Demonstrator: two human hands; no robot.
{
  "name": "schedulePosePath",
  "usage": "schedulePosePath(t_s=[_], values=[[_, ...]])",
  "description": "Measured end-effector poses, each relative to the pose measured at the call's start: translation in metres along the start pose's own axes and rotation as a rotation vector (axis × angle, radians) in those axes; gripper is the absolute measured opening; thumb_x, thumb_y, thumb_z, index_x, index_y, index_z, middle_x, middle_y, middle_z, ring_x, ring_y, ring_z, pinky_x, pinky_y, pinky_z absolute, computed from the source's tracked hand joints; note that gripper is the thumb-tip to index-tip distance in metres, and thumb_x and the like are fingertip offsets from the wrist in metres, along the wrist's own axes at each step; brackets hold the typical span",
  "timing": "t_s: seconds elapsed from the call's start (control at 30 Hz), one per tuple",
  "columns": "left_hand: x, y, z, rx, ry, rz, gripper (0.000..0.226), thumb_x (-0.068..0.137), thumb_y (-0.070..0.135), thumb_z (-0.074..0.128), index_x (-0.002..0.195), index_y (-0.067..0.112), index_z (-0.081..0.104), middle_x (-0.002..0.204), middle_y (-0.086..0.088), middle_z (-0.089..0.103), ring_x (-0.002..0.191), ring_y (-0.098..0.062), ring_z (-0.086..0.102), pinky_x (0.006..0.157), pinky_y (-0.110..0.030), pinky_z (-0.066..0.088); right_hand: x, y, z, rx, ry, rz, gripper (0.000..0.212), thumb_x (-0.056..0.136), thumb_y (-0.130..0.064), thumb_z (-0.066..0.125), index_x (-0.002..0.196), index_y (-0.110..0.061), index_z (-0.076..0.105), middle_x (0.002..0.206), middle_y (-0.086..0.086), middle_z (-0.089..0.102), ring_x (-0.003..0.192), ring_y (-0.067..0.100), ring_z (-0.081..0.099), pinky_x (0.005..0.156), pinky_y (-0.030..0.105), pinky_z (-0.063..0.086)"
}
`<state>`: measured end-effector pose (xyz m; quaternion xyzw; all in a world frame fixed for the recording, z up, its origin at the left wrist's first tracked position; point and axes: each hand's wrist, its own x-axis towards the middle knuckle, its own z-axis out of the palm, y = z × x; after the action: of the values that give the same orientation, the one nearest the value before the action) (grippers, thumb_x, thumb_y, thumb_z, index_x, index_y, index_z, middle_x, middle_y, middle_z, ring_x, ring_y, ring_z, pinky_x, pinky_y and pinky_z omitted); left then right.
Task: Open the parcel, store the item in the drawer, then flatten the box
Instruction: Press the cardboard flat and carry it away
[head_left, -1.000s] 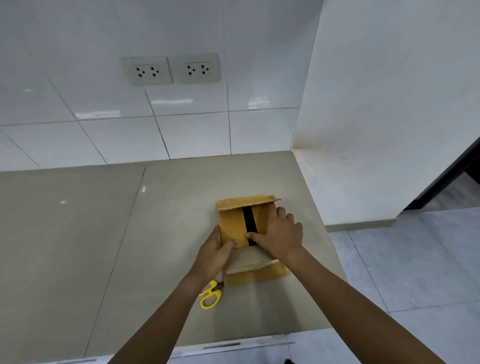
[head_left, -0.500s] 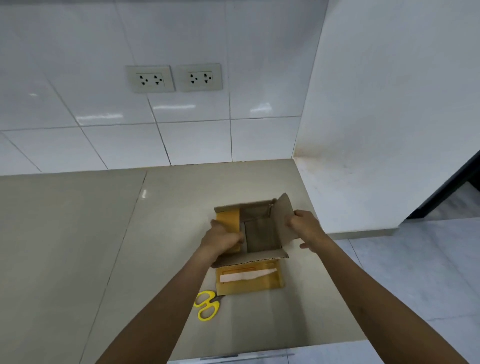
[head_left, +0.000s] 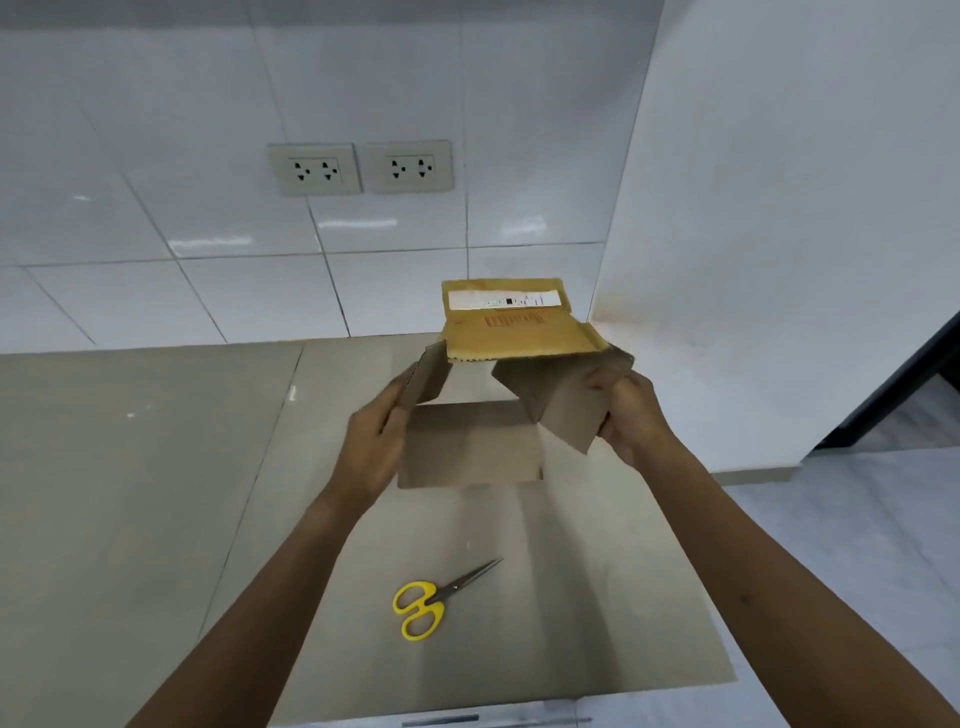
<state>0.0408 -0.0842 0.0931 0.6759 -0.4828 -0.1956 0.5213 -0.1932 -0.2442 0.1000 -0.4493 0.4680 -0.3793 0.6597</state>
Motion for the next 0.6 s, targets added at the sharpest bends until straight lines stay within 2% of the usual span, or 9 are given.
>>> schedulePosePath(t_s=[0.07,0.1,0.2,0.27,0.33,0.4,0.47,0.53,0.6], values=[[-0.006,-0.006,-0.004,0.127,-0.089,0.126,0.053,0.095,-0.002,0.036,0.141,0.022,0.047,0.134,0.005,0.057,0.118,-0.003,0.053,0.102,-0.018,0.041,-0.002,0.012,-0.006,-0.04,0.005,0.039,0.03,0.084,-0.008,0.056,0.112,-0.019,0.061,0.107,0.012,0.066,0.096,0.034,0.063,0.073,0.05,0.059],[-0.011,-0.013,-0.004,0.198,-0.161,0.163,0.056,0.095,-0.003,0.036,0.142,0.026,0.045,0.138,0.003,0.055,0.122,-0.007,0.053,0.106,-0.02,0.04,-0.004,0.022,-0.01,-0.075,0.017,0.085,0.029,0.086,-0.007,0.056,0.114,-0.016,0.061,0.108,0.014,0.065,0.096,0.036,0.064,0.074,0.053,0.059],[-0.033,-0.041,0.001,0.388,-0.318,0.172,0.061,0.093,-0.002,0.041,0.142,0.033,0.042,0.139,-0.005,0.056,0.124,-0.023,0.056,0.103,-0.029,0.043,-0.017,0.061,-0.027,-0.231,0.067,0.233,0.023,0.088,-0.005,0.059,0.111,-0.007,0.058,0.108,0.019,0.061,0.088,0.034,0.063,0.069,0.05,0.059],[-0.051,-0.056,0.008,0.443,-0.399,0.159,0.062,0.092,-0.001,0.042,0.142,0.035,0.042,0.143,-0.003,0.052,0.129,-0.022,0.051,0.104,-0.024,0.039,-0.025,0.082,-0.039,-0.338,0.071,0.289,0.022,0.086,-0.005,0.062,0.107,-0.005,0.054,0.108,0.021,0.06,0.085,0.035,0.064,0.063,0.048,0.061],[-0.066,-0.072,0.014,0.499,-0.502,0.15,0.062,0.092,0.0,0.041,0.141,0.038,0.04,0.148,-0.001,0.046,0.136,-0.019,0.044,0.108,-0.023,0.034,-0.032,0.096,-0.049,-0.501,0.069,0.313,0.026,0.085,-0.009,0.062,0.11,-0.006,0.052,0.105,0.019,0.062,0.082,0.036,0.068,0.066,0.051,0.061],[-0.074,-0.085,0.016,0.568,-0.611,0.152,0.058,0.095,0.008,0.047,0.143,0.039,0.036,0.151,0.001,0.041,0.141,-0.017,0.036,0.113,-0.025,0.031,-0.036,0.101,-0.056,-0.705,0.022,0.302,0.042,0.082,-0.01,0.065,0.121,-0.009,0.047,0.105,0.017,0.063,0.087,0.036,0.068,0.073,0.048,0.061],[-0.075,-0.092,0.017,0.62,-0.693,0.144,0.056,0.094,0.02,0.054,0.145,0.035,0.035,0.153,0.002,0.038,0.143,-0.015,0.032,0.116,-0.026,0.027,-0.035,0.098,-0.059,-0.918,-0.063,0.266,0.074,0.077,-0.014,0.074,0.139,-0.013,0.033,0.126,0.018,0.052,0.109,0.035,0.059,0.086,0.043,0.056],[-0.074,-0.095,0.021,0.659,-0.7,0.147,0.047,0.097,0.024,0.048,0.143,0.03,0.042,0.151,0.0,0.042,0.142,-0.015,0.034,0.115,-0.027,0.028,-0.033,0.088,-0.06,-1.018,-0.149,0.257,0.105,0.071,-0.022,0.082,0.151,-0.02,0.014,0.152,0.017,0.022,0.133,0.037,0.038,0.101,0.044,0.044],[-0.073,-0.093,0.025,0.737,-0.638,0.139,0.042,0.098,0.039,0.038,0.139,0.032,0.048,0.146,0.004,0.049,0.136,-0.013,0.042,0.108,-0.033,0.035,-0.028,0.076,-0.061,-1.054,-0.287,0.287,0.119,0.064,-0.032,0.087,0.152,-0.029,0.007,0.16,0.006,0.0,0.144,0.035,0.02,0.11,0.048,0.034]])
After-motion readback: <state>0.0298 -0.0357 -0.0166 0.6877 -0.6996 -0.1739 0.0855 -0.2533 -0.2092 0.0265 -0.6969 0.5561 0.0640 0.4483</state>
